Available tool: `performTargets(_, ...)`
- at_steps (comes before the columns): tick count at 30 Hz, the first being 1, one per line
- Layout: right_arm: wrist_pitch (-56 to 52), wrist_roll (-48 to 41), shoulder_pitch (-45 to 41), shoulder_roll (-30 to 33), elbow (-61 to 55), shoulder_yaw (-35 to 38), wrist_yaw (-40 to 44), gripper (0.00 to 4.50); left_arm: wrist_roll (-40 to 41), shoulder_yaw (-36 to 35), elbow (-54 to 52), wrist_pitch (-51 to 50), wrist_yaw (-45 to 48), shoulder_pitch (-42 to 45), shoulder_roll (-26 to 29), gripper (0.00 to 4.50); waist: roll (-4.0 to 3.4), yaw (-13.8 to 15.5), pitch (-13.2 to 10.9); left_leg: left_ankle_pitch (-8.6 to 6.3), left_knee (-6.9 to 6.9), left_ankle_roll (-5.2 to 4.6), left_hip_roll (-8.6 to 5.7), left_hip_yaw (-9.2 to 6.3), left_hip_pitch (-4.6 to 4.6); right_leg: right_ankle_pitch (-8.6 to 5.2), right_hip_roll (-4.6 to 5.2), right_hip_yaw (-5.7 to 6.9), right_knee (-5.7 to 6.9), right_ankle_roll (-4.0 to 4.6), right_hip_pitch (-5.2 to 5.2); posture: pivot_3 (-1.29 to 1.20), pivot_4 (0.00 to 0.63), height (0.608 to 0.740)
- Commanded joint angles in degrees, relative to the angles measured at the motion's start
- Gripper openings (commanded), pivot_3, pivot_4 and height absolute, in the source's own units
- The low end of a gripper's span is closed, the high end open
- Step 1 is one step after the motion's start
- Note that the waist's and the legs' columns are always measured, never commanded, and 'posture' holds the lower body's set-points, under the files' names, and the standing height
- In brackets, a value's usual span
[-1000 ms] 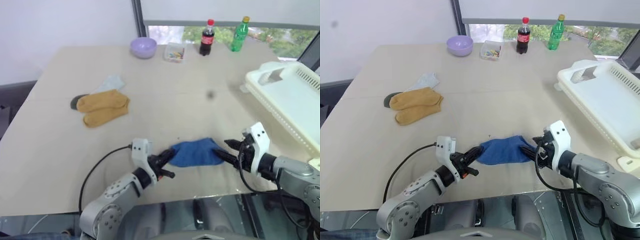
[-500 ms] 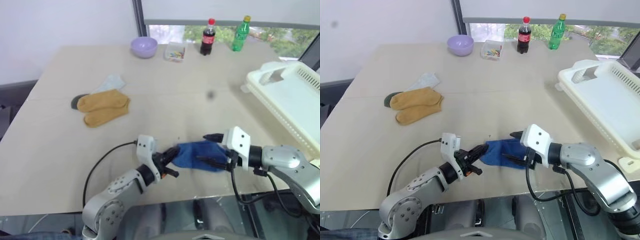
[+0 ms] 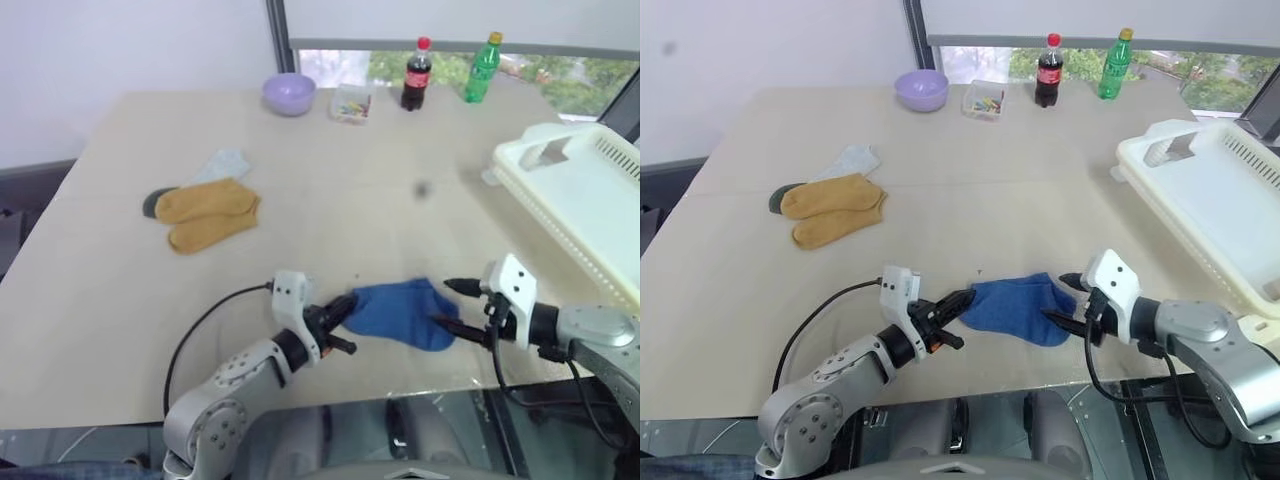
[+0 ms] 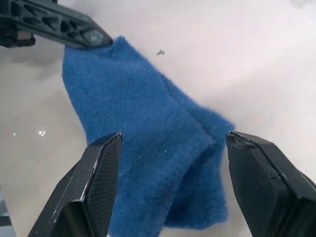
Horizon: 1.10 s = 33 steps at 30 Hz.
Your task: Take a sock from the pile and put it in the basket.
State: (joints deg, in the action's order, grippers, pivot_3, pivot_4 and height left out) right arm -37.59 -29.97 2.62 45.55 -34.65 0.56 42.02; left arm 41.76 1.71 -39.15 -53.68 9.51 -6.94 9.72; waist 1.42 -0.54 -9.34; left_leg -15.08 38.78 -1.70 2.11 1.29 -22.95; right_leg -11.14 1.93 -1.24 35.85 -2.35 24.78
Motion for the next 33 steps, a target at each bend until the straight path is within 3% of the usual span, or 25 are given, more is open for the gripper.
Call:
performTargets(1,-4.3,-3.7,2.0,-2.3,-2.0,0.8,-2.0,3.4,1.2,0.0,-0.5,0.5,0.3,0.4,0.0,0.0,0.03,0.0,0.0,0.0,0.0,0.0,0.0,0.02,0.0,0.0,0.01,-0.02,-0.01,0.0,0.0,0.0,0.15,0.74)
performTargets(4,-7.0,-3.2,2.7,-3.6,-1.0,-0.8,-3.7,2.57,1.3,0.1,-0.3,0.6,0.4,0.6,0.2,0.0,0.03,0.0,0.0,0.0,0.0,0.0,0.0,0.03,-0.02,0.0,0.02,-0.03,-0.02,0.0,0.01,0.0,0.15,0.74)
performTargets(9,-8.7,-2.5,2.1,-4.7,-0.5,-2.1,-4.8,0.16,1.1,0.0,-0.5,1.2,0.5,0.2,0.5,0.0,0.03,-0.1,0.0,0.0,0.0,0.0,0.0,0.02,0.04,0.0,0.03,-0.03,0.0,0.0,0.0,0.0,0.15,0.74)
performTargets(18,-9.6,-3.2,-1.1,-4.3,-1.8,0.6,-5.3,0.06,0.5,-0.3,-1.3,4.7,2.7,-0.6,1.9,0.0,0.03,0.0,0.0,0.0,0.0,0.0,0.0,0.02,0.0,0.0,0.02,-0.02,-0.01,0.0,0.0,0.0,0.15,0.74)
performTargets(23,-14.3,-6.3,-6.2,-2.4,-3.6,3.8,-6.0,0.06,7.6,-2.7,-2.5,5.4,4.6,-0.9,0.5,0.0,0.01,-0.1,-0.1,0.0,0.0,0.0,0.01,0.04,0.03,0.0,0.02,-0.04,-0.01,-0.01,0.0,0.0,0.15,0.74)
performTargets(27,-15.9,-6.6,-7.8,-1.6,-3.3,3.8,-6.7,0.06,8.5,-2.4,-2.0,5.5,4.9,-0.4,1.3,0.0,0.03,0.1,-0.1,0.0,0.0,0.0,0.0,-0.02,-0.01,0.0,-0.01,0.06,-0.01,0.01,0.0,0.0,0.15,0.74)
performTargets(33,-16.9,-5.1,-9.7,-1.9,-1.3,2.0,-7.8,0.06,3.3,1.3,-1.5,5.3,2.7,-1.6,4.3,0.0,0.03,0.0,-0.1,0.0,-0.04,0.0,-0.03,0.05,-0.01,0.0,0.0,-0.07,-0.03,0.0,0.01,0.0,0.15,0.74)
